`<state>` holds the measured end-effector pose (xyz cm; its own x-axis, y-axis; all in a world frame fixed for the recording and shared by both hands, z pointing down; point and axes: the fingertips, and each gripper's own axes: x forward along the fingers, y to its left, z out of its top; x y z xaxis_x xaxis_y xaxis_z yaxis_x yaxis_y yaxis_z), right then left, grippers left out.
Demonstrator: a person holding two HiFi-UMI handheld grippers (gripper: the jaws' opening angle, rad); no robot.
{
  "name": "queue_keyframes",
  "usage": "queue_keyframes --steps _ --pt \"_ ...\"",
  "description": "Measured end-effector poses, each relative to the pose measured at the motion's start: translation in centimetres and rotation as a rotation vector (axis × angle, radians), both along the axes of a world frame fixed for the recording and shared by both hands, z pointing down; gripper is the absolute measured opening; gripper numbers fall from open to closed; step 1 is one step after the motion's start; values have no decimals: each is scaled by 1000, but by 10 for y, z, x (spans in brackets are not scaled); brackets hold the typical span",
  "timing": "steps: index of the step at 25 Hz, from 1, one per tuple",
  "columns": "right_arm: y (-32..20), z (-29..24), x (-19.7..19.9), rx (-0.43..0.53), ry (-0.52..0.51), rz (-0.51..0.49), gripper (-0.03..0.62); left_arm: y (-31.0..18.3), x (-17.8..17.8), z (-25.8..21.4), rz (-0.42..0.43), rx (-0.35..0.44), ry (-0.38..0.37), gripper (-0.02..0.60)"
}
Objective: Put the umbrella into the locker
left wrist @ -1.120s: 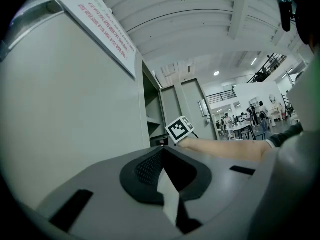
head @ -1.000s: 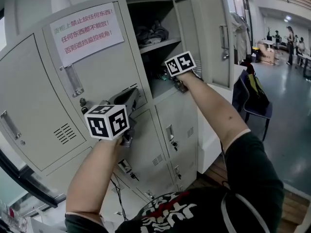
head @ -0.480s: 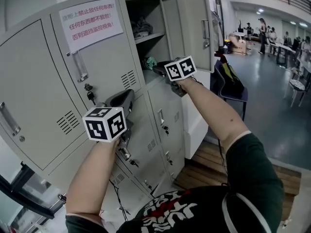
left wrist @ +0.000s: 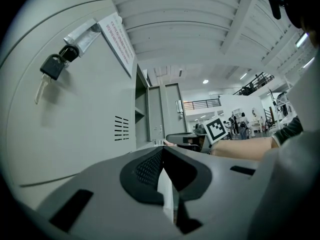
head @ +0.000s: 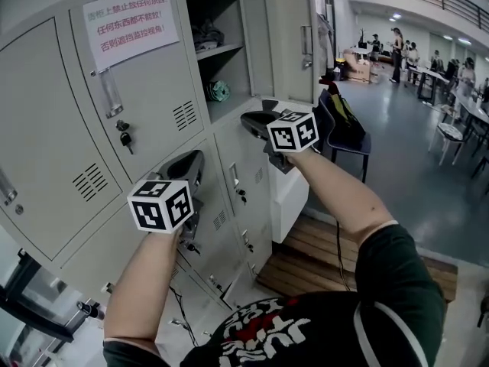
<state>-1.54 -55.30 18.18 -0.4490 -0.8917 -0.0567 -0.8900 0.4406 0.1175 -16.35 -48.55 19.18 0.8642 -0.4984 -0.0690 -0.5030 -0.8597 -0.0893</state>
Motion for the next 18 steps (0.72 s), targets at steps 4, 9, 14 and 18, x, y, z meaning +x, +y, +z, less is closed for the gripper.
queue_keyframes --steps 4,9,14,18 --pt "22 17 5 7 -10 -89 35 -1 9 18 -65 -20 -7 9" --pt "45 49 14 -8 6 -237 34 6 27 60 -178 -41 -35 9" --pt "57 95 31 -53 12 -377 34 18 33 116 -317 -72 -25 8" --pt "68 135 33 -71 26 -477 34 41 22 161 -436 -102 27 8"
